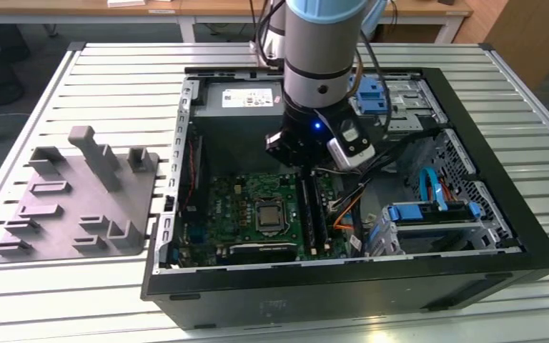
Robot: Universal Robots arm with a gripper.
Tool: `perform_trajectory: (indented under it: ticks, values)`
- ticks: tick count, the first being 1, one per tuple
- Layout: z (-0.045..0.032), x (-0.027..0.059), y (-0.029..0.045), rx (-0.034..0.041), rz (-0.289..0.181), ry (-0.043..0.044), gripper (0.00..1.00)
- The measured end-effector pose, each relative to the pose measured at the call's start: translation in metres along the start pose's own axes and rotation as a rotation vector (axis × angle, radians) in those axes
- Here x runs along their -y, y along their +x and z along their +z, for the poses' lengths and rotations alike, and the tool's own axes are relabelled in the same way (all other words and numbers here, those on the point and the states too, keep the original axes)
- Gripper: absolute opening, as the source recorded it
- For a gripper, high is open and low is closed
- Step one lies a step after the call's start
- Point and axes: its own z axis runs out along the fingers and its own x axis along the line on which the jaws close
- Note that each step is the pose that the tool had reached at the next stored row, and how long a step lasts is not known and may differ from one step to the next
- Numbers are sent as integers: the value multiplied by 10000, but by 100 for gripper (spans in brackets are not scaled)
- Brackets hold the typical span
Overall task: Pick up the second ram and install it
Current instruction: 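Press down the second ram until it locks into place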
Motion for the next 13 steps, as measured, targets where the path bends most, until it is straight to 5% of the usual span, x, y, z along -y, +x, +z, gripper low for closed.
perform_trajectory:
  ticks: [13]
  values:
    - [148,-25,8,-2,-1,12,10]
